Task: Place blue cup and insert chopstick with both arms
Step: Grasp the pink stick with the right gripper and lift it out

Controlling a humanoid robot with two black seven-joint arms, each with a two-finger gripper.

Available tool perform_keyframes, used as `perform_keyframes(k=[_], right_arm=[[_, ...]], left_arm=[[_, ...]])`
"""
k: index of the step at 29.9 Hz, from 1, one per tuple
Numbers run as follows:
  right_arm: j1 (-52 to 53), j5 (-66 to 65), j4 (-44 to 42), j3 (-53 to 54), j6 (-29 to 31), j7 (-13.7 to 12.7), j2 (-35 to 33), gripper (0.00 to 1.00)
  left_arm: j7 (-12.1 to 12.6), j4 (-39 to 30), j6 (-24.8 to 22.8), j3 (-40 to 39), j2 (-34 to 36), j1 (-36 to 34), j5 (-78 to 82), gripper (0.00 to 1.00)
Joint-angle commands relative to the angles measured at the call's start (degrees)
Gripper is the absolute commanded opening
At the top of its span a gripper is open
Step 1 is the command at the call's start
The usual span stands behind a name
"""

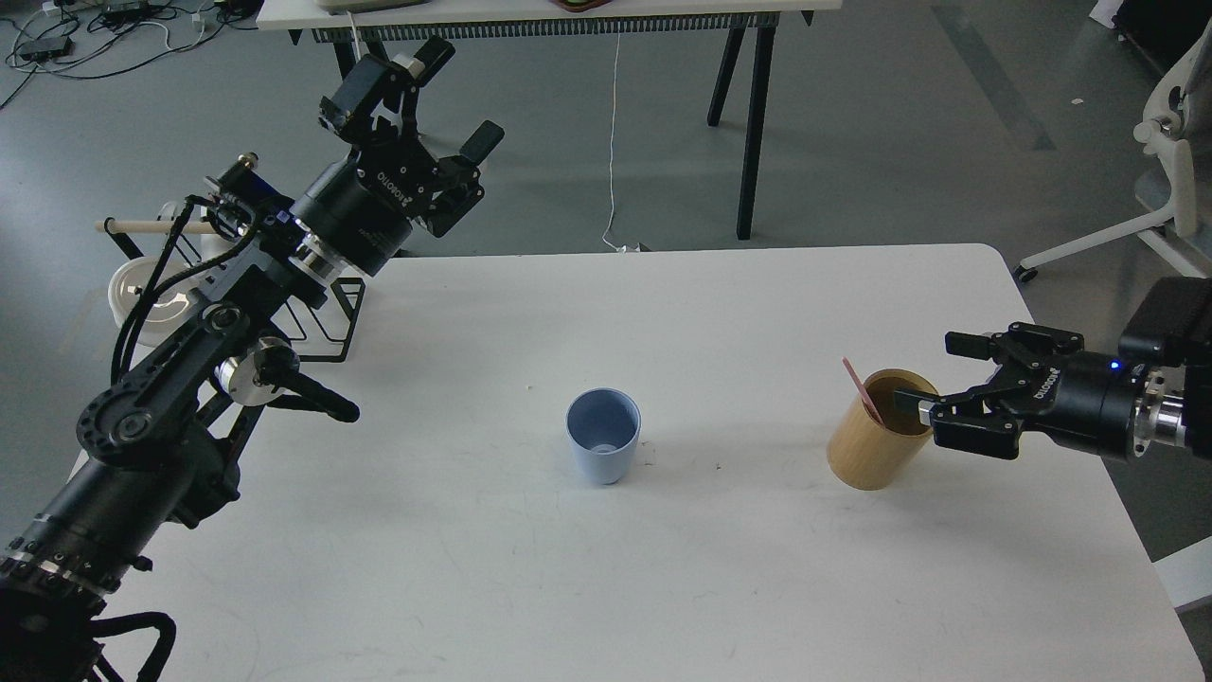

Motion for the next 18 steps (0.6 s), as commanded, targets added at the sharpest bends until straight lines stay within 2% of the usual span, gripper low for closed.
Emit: perform_keyframes(k=[1, 7, 18], right_arm=[[0.3, -0.7, -2.1, -0.1, 0.0, 0.0, 2.5, 1.00], [0.4, -0.7, -3.7, -0.2, 0.0, 0.0, 6.7, 0.99], [1.4, -0.5, -5.1, -2.5, -1.1, 0.0, 9.0, 0.98]], left_arm=[[-0.1, 0.1, 0.0, 0.2, -0.1, 0.0, -0.1, 0.99], [-0.1, 0.7, 0.0, 0.2, -0.1, 0.0, -0.1, 0.99], [-0.1, 1.4, 0.0, 0.2, -0.2, 0.0, -0.1, 0.99]])
